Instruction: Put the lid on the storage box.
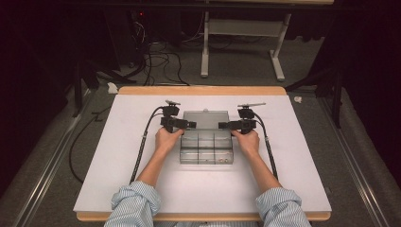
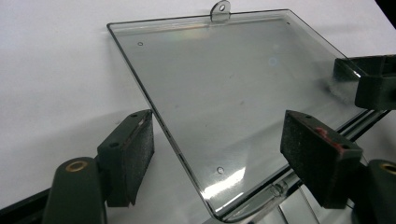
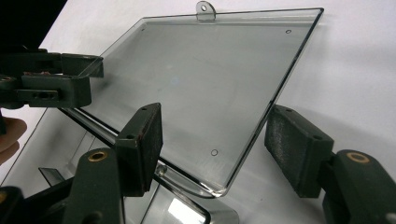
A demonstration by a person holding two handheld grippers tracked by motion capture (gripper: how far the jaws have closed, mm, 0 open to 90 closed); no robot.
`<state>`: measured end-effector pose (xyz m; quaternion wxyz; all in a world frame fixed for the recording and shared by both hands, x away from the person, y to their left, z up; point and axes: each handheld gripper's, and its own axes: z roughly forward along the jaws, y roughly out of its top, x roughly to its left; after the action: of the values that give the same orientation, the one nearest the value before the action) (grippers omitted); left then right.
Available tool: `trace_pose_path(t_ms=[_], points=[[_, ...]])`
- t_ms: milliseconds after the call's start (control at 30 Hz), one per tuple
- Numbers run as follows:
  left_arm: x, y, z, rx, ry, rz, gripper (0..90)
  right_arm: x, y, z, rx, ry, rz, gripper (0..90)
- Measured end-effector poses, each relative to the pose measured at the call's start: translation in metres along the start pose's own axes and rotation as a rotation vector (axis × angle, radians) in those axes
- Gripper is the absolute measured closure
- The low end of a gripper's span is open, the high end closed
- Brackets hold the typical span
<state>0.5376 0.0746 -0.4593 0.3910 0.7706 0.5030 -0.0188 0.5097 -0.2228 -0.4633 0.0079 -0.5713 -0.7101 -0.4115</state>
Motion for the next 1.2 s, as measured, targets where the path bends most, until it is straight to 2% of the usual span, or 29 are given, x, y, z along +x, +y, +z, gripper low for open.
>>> trace_pose_path(t_ms=[133,367,467,600,833,1200], points=[[-0.001,0.0,0.001,-0.002,-0.015,-0.001,25.8,0.001,0.0,-0.001,-0.005,-0.007,-0.013,40.0],[-0.006,-0.001,0.0,-0.031,0.006,0.036,28.1,0.004,0.0,-0.005,-0.017,-0.022,-0.05,43.8],[-0.006,-0.001,-0.002,-0.038,0.006,0.039,29.6,0.005,0.0,-0.006,-0.02,-0.027,-0.058,44.2],[-0.007,0.0,-0.004,-0.05,-0.007,0.045,35.8,0.007,0.001,-0.009,-0.041,-0.027,-0.077,46.1],[-0.01,0.0,-0.011,-0.089,0.01,0.072,43.7,0.013,0.003,-0.017,-0.069,-0.04,-0.11,49.9],[-0.013,0.0,-0.021,-0.125,0.031,0.106,53.3,0.018,0.002,-0.024,-0.089,-0.069,-0.157,56.6]])
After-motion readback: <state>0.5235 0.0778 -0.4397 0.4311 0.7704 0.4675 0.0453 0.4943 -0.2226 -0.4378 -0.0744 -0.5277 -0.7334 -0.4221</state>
